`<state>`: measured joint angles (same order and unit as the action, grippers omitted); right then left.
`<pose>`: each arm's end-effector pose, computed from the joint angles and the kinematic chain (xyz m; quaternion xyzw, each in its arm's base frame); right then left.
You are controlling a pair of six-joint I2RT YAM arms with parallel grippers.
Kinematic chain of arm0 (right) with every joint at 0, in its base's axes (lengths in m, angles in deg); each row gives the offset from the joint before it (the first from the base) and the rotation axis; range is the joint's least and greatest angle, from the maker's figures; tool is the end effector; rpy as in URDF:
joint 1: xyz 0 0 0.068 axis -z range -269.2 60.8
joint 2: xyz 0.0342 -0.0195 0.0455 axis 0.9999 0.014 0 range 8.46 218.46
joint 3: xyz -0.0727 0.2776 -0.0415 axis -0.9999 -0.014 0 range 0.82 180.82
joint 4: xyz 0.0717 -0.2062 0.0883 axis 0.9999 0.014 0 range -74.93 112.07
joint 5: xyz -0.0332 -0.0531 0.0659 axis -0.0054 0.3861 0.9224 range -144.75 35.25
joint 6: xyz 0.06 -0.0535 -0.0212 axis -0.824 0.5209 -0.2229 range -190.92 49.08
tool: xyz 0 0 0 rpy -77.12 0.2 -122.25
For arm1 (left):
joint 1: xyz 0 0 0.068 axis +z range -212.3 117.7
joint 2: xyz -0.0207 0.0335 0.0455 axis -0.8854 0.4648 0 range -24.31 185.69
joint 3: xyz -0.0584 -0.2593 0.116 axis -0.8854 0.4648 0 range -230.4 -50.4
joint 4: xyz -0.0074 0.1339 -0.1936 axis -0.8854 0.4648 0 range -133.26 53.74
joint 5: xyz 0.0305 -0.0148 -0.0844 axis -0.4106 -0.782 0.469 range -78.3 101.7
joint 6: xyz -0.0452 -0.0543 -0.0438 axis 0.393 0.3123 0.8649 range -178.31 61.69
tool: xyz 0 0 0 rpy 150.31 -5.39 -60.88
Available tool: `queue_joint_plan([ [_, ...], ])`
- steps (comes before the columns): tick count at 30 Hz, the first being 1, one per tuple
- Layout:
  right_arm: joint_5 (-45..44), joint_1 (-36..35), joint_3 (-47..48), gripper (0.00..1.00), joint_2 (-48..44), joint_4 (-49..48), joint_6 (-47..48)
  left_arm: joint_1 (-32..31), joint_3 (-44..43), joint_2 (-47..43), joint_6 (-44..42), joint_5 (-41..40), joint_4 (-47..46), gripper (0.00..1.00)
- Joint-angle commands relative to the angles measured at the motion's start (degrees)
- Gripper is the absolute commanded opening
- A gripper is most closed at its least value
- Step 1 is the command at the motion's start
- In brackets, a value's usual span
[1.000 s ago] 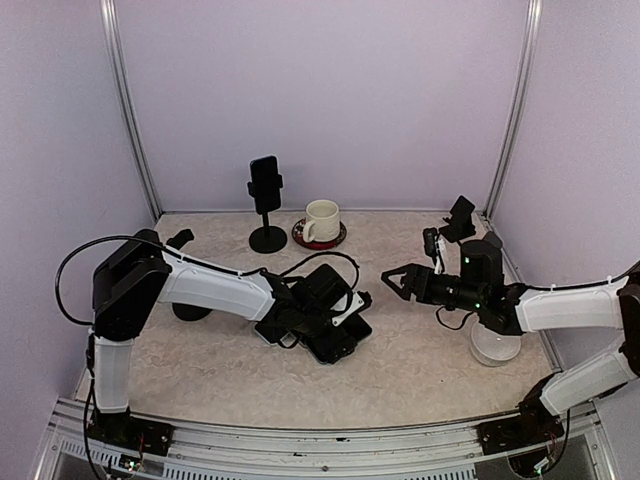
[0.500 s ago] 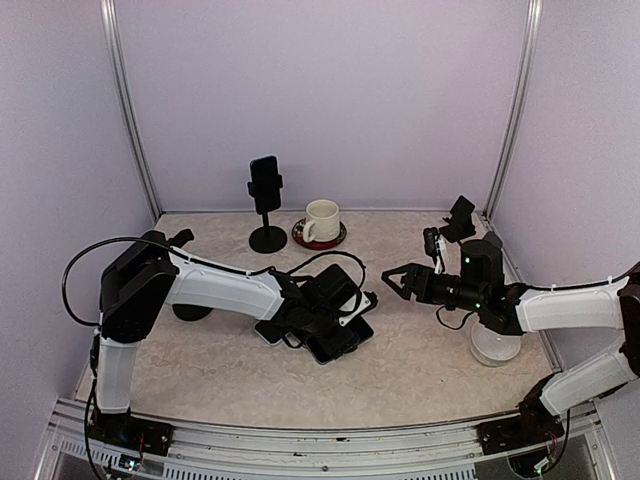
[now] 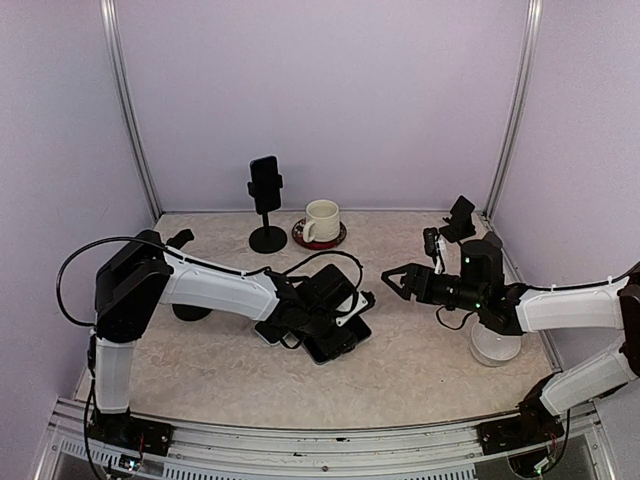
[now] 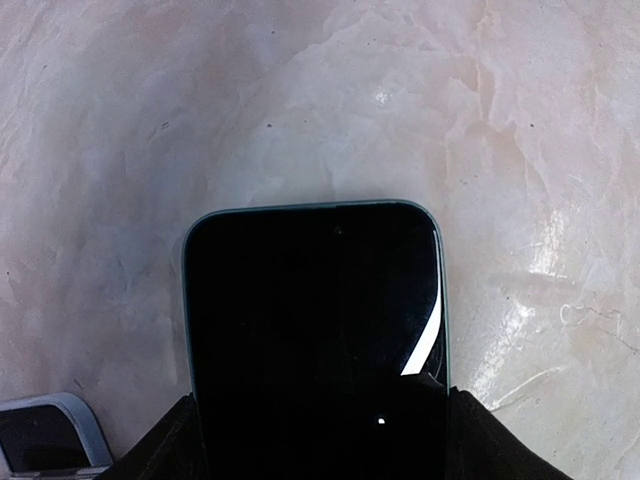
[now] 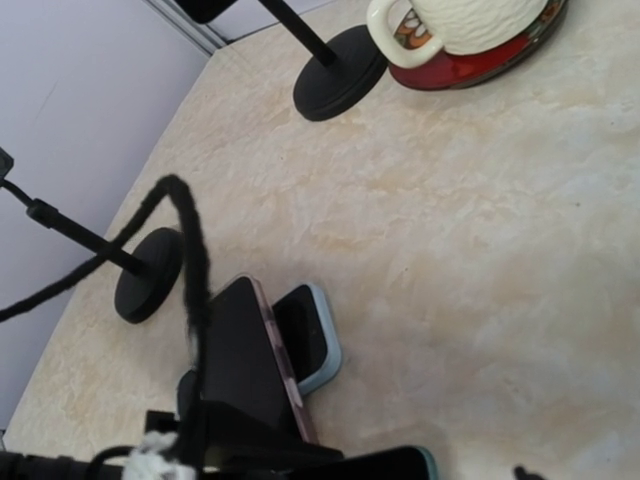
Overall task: Place the phone on the phone stand
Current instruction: Pick up the phone from the center of the board.
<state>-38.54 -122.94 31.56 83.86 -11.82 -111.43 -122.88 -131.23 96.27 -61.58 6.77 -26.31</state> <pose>0.2235 0.1736 0.2322 -0.0357 0.8032 0.4430 0.3966 0.2261 -0.3881 0.1410 0.4957 0.8189 -0.1011 0.2710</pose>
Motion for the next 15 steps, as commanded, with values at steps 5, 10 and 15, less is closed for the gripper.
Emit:
queue_joint_plan([
  [5, 1.3, -0.4, -1.1, 0.8, 0.5, -3.3, -1.6, -0.3, 4.4, -8.4, 0.6, -0.3, -9.2, 0.36],
  [10, 1.7, -0.9, -1.5, 0.8, 2.7, -5.8, -3.0, -0.5, 5.7, -10.1, 1.2, 0.5, -11.6, 0.36],
  [15, 0.9, -2.0, -0.9, 0.8, 5.2, -7.8, -4.1, -0.6, 6.8, -12.0, 2.2, 0.7, -13.8, 0.36],
])
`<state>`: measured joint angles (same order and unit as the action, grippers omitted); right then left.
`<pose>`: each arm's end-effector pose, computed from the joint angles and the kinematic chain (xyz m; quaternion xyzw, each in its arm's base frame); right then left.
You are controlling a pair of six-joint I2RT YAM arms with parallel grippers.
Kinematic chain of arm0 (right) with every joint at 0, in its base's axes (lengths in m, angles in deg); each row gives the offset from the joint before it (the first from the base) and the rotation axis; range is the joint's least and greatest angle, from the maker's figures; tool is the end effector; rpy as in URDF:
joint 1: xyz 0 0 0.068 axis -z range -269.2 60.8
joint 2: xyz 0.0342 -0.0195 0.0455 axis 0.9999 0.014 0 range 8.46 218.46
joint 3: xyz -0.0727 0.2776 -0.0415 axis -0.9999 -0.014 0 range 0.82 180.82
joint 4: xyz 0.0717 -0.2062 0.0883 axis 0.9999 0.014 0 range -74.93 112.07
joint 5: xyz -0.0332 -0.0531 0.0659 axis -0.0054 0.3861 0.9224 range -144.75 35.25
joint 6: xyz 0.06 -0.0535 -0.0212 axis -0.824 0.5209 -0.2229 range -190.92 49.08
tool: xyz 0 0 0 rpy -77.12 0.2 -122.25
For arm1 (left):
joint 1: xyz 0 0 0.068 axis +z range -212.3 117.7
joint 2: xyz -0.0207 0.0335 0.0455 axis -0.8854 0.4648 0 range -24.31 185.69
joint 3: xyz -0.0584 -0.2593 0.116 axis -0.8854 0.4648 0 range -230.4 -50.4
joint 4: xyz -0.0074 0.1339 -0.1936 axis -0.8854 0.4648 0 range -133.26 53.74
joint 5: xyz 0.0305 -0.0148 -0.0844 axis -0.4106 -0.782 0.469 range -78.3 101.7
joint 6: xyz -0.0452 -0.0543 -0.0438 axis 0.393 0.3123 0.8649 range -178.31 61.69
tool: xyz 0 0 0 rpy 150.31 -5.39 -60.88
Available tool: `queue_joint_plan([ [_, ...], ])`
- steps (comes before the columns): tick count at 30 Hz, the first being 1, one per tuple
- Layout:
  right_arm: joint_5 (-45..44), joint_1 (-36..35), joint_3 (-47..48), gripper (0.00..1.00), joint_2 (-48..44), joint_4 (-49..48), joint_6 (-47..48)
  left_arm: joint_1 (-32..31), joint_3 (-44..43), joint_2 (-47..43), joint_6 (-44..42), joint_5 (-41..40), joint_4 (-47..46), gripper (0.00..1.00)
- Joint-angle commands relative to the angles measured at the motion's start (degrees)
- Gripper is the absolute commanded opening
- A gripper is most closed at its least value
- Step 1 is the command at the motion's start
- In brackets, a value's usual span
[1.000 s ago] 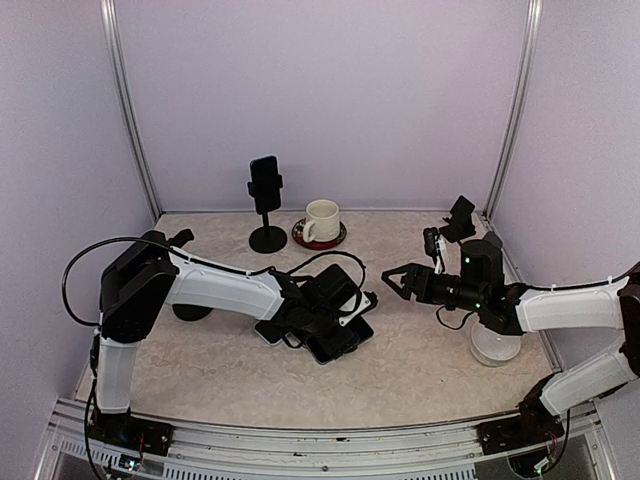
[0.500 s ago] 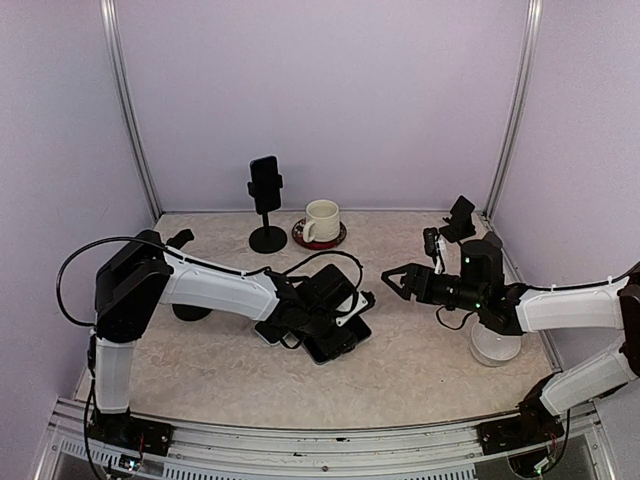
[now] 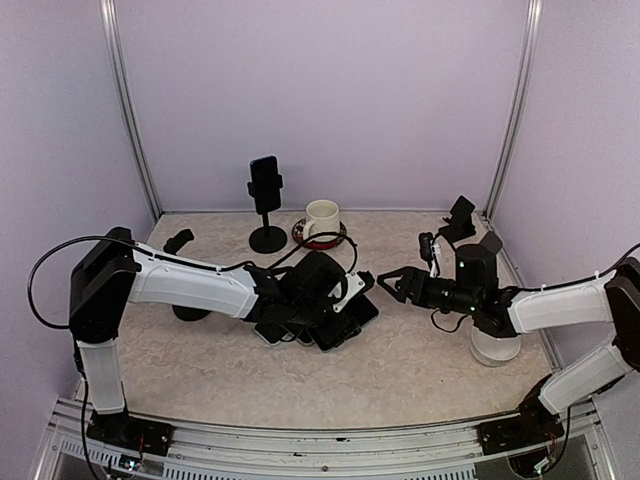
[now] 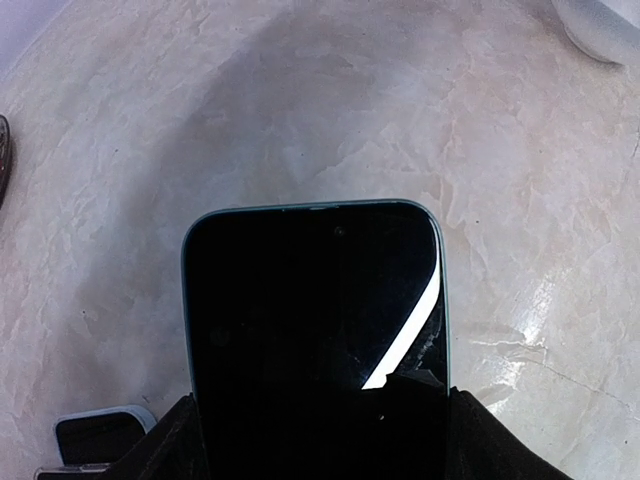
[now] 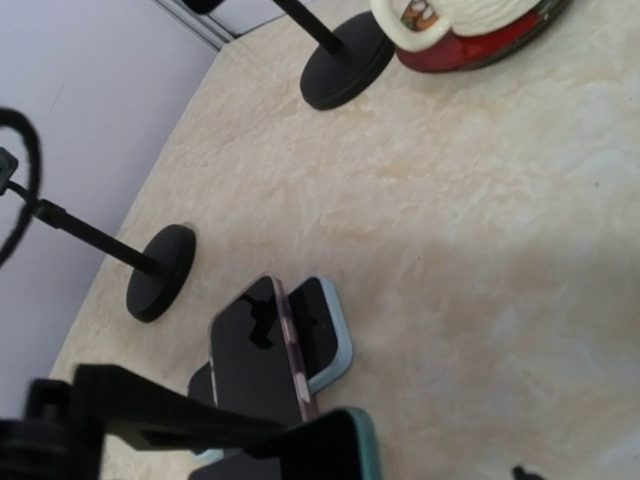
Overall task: Place the phone on the phone stand
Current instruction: Pick up the phone from the center of the board, then pass from the left arm to the right
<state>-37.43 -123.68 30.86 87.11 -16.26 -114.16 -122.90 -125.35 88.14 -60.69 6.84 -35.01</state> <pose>0.2267 0.1818 0.2238 -0.0282 0.8006 0.4622 0.3804 0.2207 -0.3791 0.1845 0.4698 0.7976 -0.1487 0.3479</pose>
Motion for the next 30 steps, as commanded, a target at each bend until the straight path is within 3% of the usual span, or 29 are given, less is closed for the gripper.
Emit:
queue_joint_plan([
  [1, -0.7, -1.6, 0.0, 0.8, 2.5, -3.6, -1.5, -0.6, 1.3, -4.4, 1.6, 0.7, -5.7, 0.36],
  [14, -2.8, -4.9, 4.1, 0.79, 10.2, -8.4, -4.3, -0.9, 3.3, -8.0, 3.8, 5.0, -10.0, 0.36],
  [30, -0.6, -7.3, 10.0, 0.65, 17.4, -12.6, -7.2, -1.2, 4.4, -8.4, 4.0, 5.0, -10.3, 0.36],
])
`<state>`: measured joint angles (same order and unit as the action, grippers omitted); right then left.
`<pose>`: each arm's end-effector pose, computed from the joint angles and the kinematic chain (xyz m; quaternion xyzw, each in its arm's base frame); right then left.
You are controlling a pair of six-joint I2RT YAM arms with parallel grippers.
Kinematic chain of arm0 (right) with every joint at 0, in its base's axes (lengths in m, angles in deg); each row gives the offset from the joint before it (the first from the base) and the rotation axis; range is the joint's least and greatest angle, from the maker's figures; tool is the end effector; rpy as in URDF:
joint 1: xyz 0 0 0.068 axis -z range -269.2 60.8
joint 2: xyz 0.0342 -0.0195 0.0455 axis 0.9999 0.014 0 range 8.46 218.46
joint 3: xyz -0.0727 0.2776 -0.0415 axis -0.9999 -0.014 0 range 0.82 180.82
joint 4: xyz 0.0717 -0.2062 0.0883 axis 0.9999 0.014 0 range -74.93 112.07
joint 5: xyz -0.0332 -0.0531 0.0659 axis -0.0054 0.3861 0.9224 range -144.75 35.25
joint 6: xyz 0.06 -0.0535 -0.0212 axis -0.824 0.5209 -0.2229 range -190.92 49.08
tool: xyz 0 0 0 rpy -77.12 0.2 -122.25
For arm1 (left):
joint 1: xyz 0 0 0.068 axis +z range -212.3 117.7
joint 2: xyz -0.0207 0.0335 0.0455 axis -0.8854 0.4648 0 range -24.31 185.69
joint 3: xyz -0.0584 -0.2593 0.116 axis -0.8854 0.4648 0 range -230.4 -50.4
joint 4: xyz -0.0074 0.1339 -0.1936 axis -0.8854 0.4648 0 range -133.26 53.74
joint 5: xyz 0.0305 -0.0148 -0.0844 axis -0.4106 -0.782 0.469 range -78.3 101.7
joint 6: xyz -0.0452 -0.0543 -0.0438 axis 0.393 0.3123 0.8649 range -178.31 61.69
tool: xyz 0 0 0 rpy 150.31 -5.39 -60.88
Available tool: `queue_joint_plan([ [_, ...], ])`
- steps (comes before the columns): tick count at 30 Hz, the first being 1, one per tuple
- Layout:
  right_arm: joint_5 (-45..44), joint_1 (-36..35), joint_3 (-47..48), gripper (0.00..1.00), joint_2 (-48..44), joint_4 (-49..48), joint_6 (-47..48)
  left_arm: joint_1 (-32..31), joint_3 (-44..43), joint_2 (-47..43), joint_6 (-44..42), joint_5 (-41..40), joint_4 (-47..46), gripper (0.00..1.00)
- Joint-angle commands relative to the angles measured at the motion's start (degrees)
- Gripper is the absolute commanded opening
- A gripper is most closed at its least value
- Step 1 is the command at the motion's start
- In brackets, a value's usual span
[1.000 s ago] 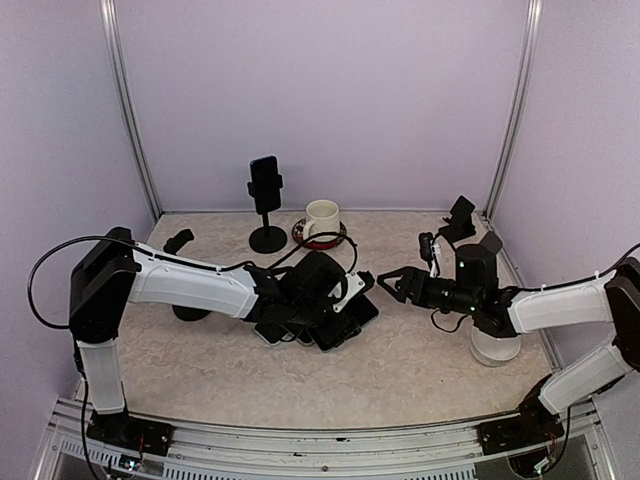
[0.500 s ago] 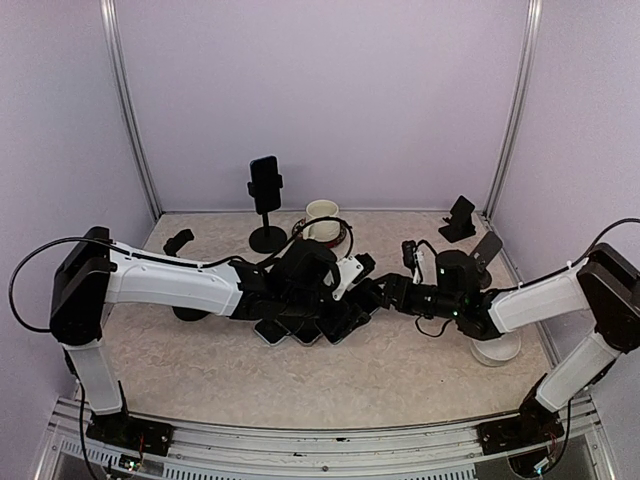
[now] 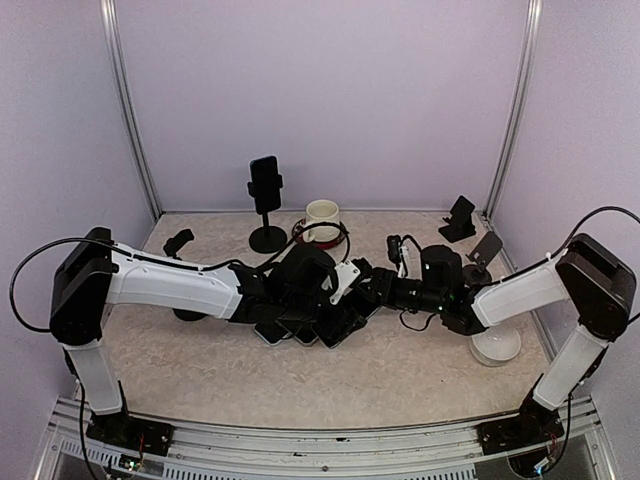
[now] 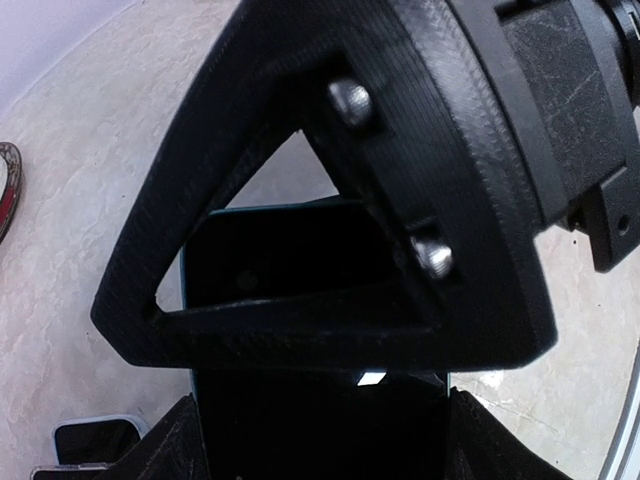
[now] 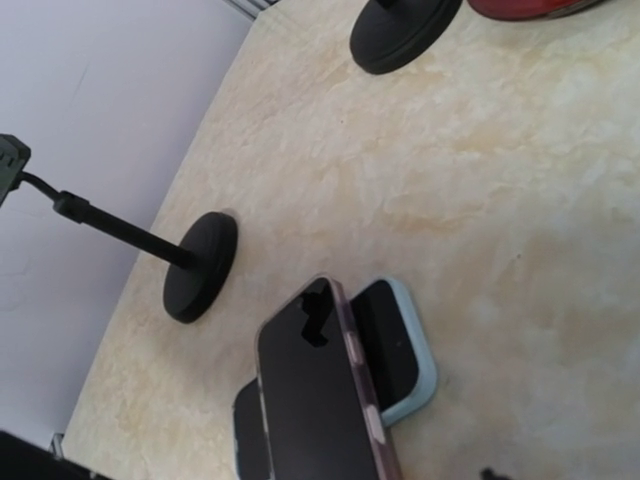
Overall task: Place the phone on the phone stand
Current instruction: Pass from the left arm to the right
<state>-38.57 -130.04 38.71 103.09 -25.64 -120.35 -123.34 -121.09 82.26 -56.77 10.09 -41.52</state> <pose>0.2516 0.2441 0.2059 -0.0252 0.7949 0.5015 0.3406 0.2089 -0.3731 0.2154 0.4398 0.7821 -0.2184 0.3837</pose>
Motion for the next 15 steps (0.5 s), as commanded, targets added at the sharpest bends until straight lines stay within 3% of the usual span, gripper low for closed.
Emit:
queue_joint_plan([
  [1, 0.7, -1.0, 2.2, 0.63, 1.7, -3.5, -1.2, -0.8, 0.2, -2.6, 0.1, 1.8, -3.8, 0.36],
  [15, 2.9, -1.6, 3.1, 0.35, 4.4, -7.0, -3.6, -0.8, 0.9, -2.9, 0.3, 1.6, -4.2, 0.36],
])
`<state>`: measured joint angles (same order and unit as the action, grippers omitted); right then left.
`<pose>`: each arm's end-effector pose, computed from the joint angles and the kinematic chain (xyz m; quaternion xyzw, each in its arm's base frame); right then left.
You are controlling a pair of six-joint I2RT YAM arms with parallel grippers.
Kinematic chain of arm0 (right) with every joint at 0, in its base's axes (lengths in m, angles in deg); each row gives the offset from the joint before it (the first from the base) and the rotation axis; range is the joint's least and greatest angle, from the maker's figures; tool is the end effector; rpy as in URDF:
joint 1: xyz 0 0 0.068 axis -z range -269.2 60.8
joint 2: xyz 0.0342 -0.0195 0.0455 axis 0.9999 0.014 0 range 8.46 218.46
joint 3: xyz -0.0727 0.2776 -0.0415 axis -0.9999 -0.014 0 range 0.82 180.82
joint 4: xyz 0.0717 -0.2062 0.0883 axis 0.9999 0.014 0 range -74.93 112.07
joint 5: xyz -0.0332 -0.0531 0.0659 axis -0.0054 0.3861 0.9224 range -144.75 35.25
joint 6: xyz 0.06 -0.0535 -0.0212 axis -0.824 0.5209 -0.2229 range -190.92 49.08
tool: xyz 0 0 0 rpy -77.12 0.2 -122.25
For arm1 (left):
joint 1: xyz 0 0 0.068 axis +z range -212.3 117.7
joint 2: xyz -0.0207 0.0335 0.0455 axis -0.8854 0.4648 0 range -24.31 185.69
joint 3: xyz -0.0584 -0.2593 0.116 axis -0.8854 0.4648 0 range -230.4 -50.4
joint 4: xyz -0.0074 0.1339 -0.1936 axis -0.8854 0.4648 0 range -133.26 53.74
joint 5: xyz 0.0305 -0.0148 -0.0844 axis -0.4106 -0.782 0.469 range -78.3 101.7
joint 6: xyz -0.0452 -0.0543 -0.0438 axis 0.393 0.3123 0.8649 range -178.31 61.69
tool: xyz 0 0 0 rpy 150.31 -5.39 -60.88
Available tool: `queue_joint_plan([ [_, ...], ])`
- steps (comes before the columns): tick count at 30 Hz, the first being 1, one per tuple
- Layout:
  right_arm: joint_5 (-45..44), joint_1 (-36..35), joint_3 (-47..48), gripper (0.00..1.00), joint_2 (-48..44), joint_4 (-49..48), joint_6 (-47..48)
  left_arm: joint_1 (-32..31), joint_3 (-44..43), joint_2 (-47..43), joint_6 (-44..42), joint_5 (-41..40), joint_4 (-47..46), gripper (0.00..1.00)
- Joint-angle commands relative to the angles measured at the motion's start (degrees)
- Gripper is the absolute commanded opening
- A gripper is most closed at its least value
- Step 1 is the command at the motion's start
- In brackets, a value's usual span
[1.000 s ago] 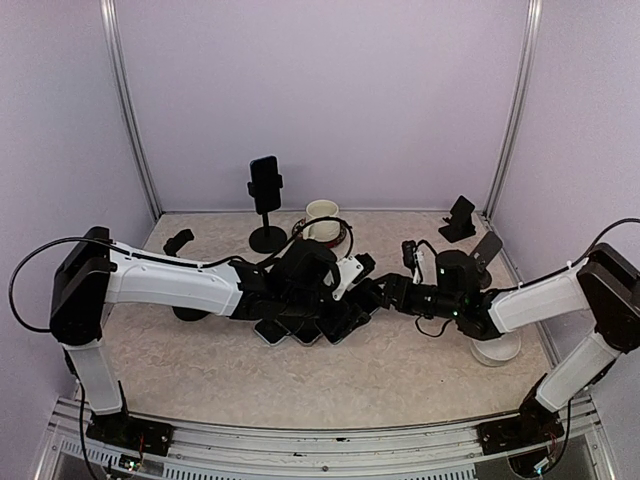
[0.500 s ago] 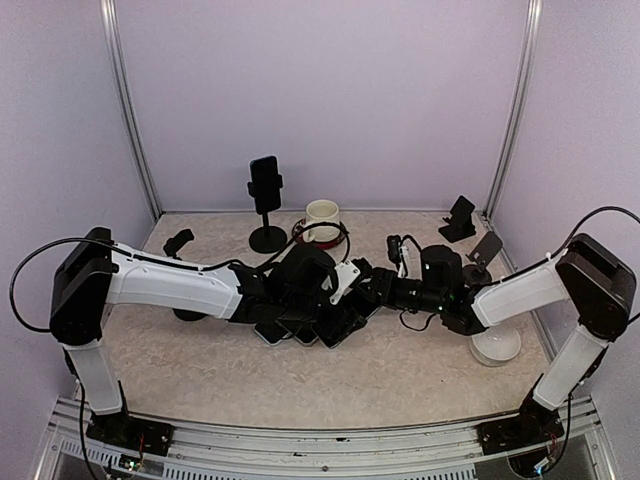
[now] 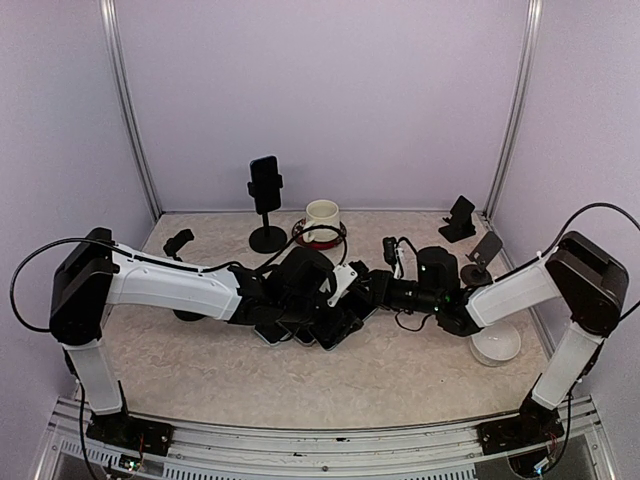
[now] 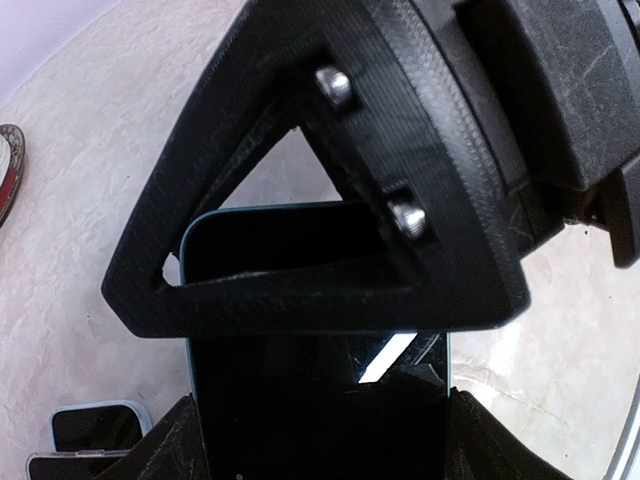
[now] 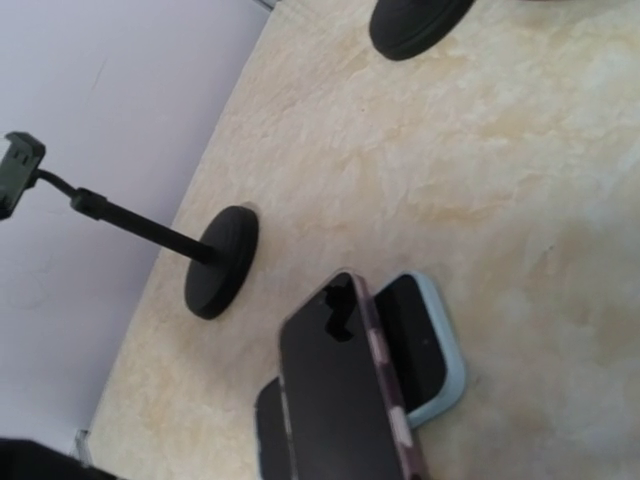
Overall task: Place the phone on the phone stand
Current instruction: Pass from the left arm to the right
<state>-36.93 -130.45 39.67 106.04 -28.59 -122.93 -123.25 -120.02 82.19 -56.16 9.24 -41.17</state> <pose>0.2554 0.2535 0.2010 -0.0203 0.7895 0.5213 0.3234 0.2085 -0.3689 0.2092 0.4348 0.7906 -0.2088 0.3772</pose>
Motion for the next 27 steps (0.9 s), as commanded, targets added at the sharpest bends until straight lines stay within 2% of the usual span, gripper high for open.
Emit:
queue_joint_plan([
  [1, 1.4, -1.2, 2.2, 0.33, 1.7, -4.3, -1.2, -0.8, -0.1, -2.8, -0.3, 2.4, -4.6, 0.36],
  [5, 2.2, -1.5, 2.7, 0.22, 2.8, -5.5, -2.0, -0.8, 0.1, -3.0, -0.4, 2.2, -4.7, 0.36],
  [10, 3.5, -1.7, 3.2, 0.0, 4.4, -7.1, -3.0, -0.9, 0.4, -2.9, -0.5, 1.5, -4.8, 0.36],
  [14, 4.4, -1.7, 3.2, 0.0, 4.7, -8.0, -3.5, -0.8, 0.5, -3.0, -0.5, 1.3, -4.9, 0.38],
  [16, 4.5, -1.7, 3.2, 0.0, 4.6, -8.1, -3.5, -0.8, 0.7, -3.0, -0.5, 1.0, -5.0, 0.46],
  [23, 7.8, -0.4, 3.5, 0.0, 1.3, -4.8, 2.0, -0.8, 2.4, -5.4, -0.9, 0.9, -5.3, 0.94],
  [24, 9.2, -0.1, 3.6, 0.0, 0.4, -3.7, 3.6, -0.8, 3.1, -6.1, -1.1, 1.4, -5.7, 0.98],
  [27, 13.6, 1.0, 3.7, 0.0, -2.6, -0.2, 8.7, -0.1, 4.3, -7.8, -1.3, 5.9, -6.5, 0.99],
])
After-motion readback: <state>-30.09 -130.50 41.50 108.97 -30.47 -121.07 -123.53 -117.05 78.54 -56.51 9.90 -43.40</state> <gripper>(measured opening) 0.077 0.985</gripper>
